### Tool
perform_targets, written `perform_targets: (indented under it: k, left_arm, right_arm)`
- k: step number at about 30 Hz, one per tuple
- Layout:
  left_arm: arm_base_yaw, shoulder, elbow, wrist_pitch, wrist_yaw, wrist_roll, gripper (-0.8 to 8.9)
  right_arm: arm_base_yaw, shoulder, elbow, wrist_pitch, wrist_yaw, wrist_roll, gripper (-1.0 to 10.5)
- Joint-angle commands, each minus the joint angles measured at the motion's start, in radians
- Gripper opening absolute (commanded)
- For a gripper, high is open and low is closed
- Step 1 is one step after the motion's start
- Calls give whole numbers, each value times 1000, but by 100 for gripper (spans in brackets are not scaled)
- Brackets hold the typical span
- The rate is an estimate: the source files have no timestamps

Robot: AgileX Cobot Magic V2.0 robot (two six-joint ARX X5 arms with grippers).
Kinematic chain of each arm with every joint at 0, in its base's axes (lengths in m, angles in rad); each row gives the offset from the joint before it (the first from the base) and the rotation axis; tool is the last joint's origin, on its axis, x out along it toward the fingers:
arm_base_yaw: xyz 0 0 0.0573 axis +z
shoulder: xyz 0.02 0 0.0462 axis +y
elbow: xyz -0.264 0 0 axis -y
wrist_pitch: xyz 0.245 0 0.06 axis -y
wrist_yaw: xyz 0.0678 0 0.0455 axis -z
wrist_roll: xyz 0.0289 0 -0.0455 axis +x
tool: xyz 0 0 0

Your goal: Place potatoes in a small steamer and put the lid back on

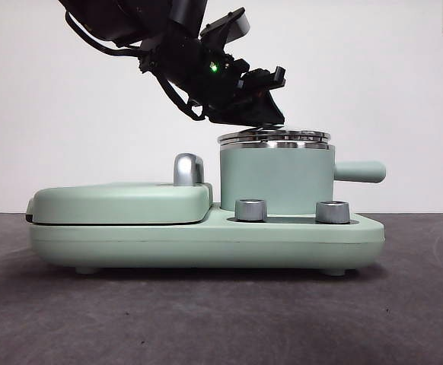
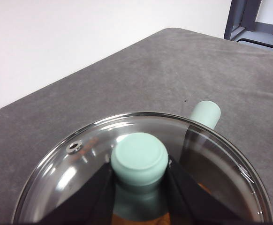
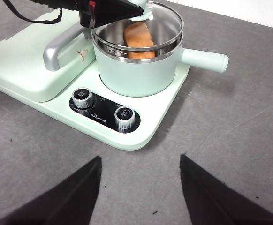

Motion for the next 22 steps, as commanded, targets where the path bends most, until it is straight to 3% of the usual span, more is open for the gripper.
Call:
perform_targets:
  k: [1, 22]
  left_arm:
    - [-7, 23, 39, 25, 5, 0, 15]
    - [-36, 28, 39, -66, 8, 30, 14]
  right_arm:
    - [4, 3, 4, 10, 2, 6, 257]
    - [4, 3, 4, 10, 6, 6, 257]
